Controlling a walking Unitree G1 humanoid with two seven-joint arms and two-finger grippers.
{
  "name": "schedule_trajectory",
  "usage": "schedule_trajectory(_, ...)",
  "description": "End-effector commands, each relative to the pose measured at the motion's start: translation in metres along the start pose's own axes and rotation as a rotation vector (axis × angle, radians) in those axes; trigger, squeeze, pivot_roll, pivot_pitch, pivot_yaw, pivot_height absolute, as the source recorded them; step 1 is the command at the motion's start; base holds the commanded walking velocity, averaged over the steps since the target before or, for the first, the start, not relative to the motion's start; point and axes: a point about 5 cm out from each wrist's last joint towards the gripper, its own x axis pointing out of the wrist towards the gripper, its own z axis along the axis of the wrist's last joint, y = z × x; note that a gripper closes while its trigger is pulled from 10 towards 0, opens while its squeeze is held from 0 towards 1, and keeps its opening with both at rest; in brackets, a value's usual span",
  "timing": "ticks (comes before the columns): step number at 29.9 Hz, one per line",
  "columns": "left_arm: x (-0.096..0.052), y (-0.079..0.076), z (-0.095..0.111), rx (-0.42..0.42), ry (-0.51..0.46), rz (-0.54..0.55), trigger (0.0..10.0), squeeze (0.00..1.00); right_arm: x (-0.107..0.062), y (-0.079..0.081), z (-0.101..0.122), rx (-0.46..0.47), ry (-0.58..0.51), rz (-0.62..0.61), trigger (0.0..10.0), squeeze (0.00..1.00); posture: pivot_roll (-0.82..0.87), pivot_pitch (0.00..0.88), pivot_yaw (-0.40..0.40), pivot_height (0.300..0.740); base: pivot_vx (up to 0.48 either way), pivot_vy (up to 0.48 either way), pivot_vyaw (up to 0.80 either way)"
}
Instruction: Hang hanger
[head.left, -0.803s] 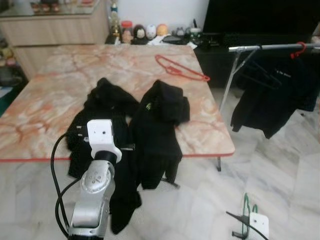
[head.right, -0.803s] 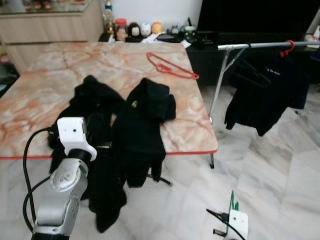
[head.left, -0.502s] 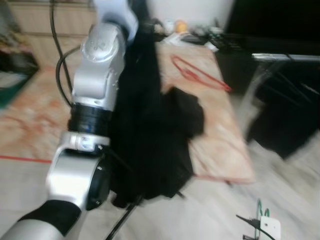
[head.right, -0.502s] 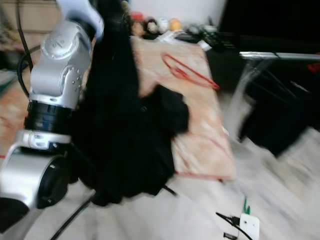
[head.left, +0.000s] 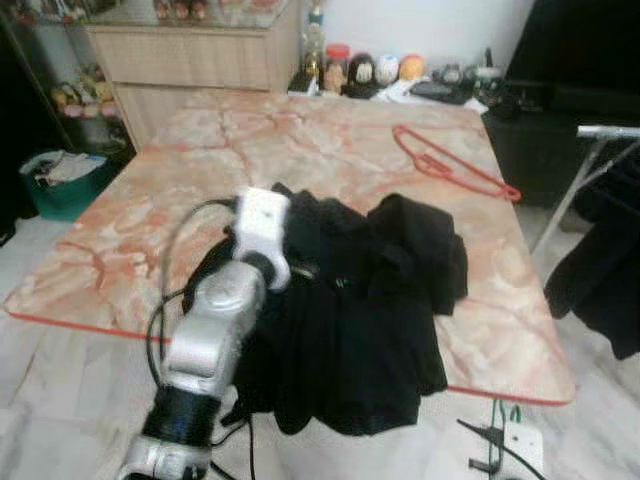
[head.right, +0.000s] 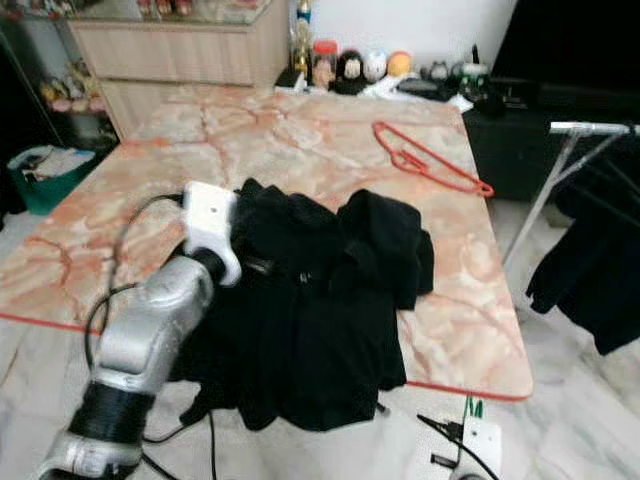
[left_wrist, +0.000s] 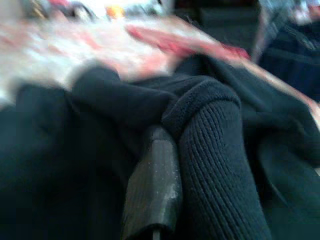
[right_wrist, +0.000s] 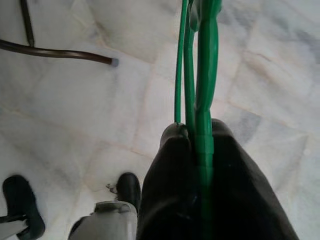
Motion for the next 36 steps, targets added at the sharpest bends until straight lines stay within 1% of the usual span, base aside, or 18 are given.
schedule_trajectory(1,-0.002,-0.005,0.004,0.028,-0.003,0.002,10.0,0.00,0.000,-0.003,-0.001,0.004,0.004,-0.011,10.0,0.00,0.08,0.000,-0.042,0.740,0.000,0.000,0.00)
schedule_trajectory(2,-0.002,-0.008,0.006,0.038,-0.012,0.005,10.0,0.00,0.000,-0.002,0.000,0.003,0.004,-0.011,10.0,0.00,0.08,0.000,-0.043,0.740,0.000,0.000,0.00)
schedule_trajectory(4,-0.003,-0.010,0.007,0.036,-0.019,0.003,10.0,0.00,0.000,-0.002,0.000,0.002,0.004,-0.011,10.0,0.00,0.08,0.000,-0.042,0.740,0.000,0.000,0.00)
schedule_trajectory(7,-0.005,-0.011,0.009,-0.010,-0.053,0.030,10.0,0.00,0.000,-0.002,0.000,0.005,0.003,-0.011,10.0,0.00,0.08,0.000,-0.039,0.740,0.000,0.000,0.00)
schedule_trajectory(9,-0.006,-0.010,0.010,0.006,-0.065,0.042,10.0,0.00,0.000,-0.002,0.000,0.005,0.003,-0.012,10.0,0.00,0.08,0.000,-0.039,0.740,0.000,0.000,0.00)
schedule_trajectory(10,-0.008,-0.009,0.011,0.003,-0.083,0.068,10.0,0.00,0.000,-0.002,0.000,0.005,0.003,-0.013,10.0,0.00,0.08,0.000,-0.038,0.740,0.000,0.000,0.00)
schedule_trajectory(11,-0.008,-0.009,0.013,-0.016,-0.095,0.084,10.0,0.00,0.000,-0.002,0.000,0.004,0.003,-0.014,10.0,0.00,0.08,0.000,-0.038,0.740,0.000,0.000,0.00)
schedule_trajectory(12,-0.008,-0.009,0.013,-0.016,-0.095,0.084,10.0,0.00,0.000,-0.002,0.000,0.004,0.003,-0.014,10.0,0.00,0.08,0.000,-0.038,0.740,0.000,0.000,0.00)
schedule_trajectory(14,-0.008,-0.005,0.022,-0.018,-0.144,0.122,10.0,0.00,0.000,-0.002,-0.001,0.004,0.004,-0.014,10.0,0.00,0.08,0.000,-0.039,0.740,0.000,0.000,0.00)
schedule_trajectory(15,-0.008,-0.005,0.022,-0.018,-0.144,0.122,10.0,0.00,0.000,-0.002,-0.001,0.004,0.004,-0.014,10.0,0.00,0.08,0.000,-0.039,0.740,0.000,0.000,0.00)
schedule_trajectory(16,-0.006,-0.002,0.028,-0.024,-0.173,0.141,10.0,0.00,0.000,-0.002,-0.001,0.004,0.005,-0.013,10.0,0.00,0.08,0.000,-0.039,0.740,0.000,0.000,0.00)
schedule_trajectory(20,0.003,0.004,0.045,-0.008,-0.232,0.168,10.0,0.00,0.000,-0.002,-0.001,0.002,0.006,-0.013,10.0,0.00,0.08,0.000,-0.038,0.740,0.000,0.000,0.00)
schedule_trajectory(21,0.003,0.004,0.045,-0.008,-0.232,0.168,10.0,0.00,0.000,-0.002,-0.001,0.002,0.006,-0.013,10.0,0.00,0.08,0.000,-0.038,0.740,0.000,0.000,0.00)
schedule_trajectory(23,0.014,0.008,0.058,0.013,-0.264,0.173,10.0,0.00,0.000,-0.001,-0.001,0.005,0.005,-0.013,10.0,0.00,0.07,0.000,-0.032,0.740,0.126,0.000,0.00)
schedule_trajectory(25,0.017,0.008,0.062,0.022,-0.276,0.173,10.0,0.00,0.000,-0.001,-0.001,0.006,0.005,-0.014,10.0,0.00,0.07,0.000,-0.028,0.740,0.259,0.000,0.00)
schedule_trajectory(30,0.020,0.008,0.065,0.033,-0.286,0.170,10.0,0.00,0.000,-0.001,-0.001,0.008,0.006,-0.013,10.0,0.00,0.07,0.000,-0.028,0.740,0.292,0.000,0.00)
schedule_trajectory(36,0.019,0.006,0.061,0.030,-0.280,0.170,10.0,0.00,0.000,-0.002,-0.002,0.007,0.006,-0.013,10.0,0.00,0.07,0.000,-0.030,0.740,0.317,0.000,0.00)
